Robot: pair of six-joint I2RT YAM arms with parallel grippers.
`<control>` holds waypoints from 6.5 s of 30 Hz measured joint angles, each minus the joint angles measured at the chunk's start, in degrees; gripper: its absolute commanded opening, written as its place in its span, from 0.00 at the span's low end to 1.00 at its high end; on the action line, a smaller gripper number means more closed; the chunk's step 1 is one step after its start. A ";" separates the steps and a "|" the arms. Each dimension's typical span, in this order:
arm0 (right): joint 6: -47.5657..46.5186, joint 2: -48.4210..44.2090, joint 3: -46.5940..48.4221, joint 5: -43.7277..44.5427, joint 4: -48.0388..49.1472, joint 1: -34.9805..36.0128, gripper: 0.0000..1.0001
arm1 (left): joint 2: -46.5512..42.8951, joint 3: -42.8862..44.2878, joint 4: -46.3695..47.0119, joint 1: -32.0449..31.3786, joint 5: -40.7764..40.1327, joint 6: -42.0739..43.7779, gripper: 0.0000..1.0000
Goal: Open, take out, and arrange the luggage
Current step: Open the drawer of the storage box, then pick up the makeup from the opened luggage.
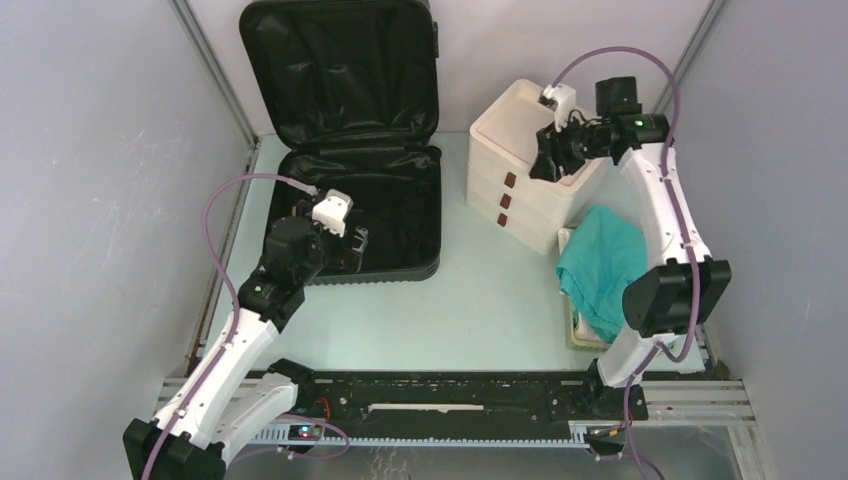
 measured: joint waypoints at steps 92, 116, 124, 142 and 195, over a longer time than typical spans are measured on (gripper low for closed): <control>-2.67 -1.92 -7.63 8.26 6.51 4.57 0.00 | 74.34 39.52 41.94 -21.84 13.81 -32.26 0.00; -2.45 -1.92 -7.87 7.23 6.78 4.02 0.00 | 66.07 29.40 45.44 -22.36 13.18 -29.35 0.00; -2.08 -2.25 -8.33 8.17 7.26 3.89 0.00 | 62.93 24.46 46.07 -22.38 12.81 -28.39 0.00; -1.03 -3.37 -10.29 8.20 9.20 3.26 0.08 | 53.20 19.93 33.44 -24.50 8.33 -22.38 0.09; -10.49 -41.94 -55.47 -29.79 15.28 -8.22 0.75 | 28.72 17.53 -6.86 16.90 -1.75 -15.41 1.00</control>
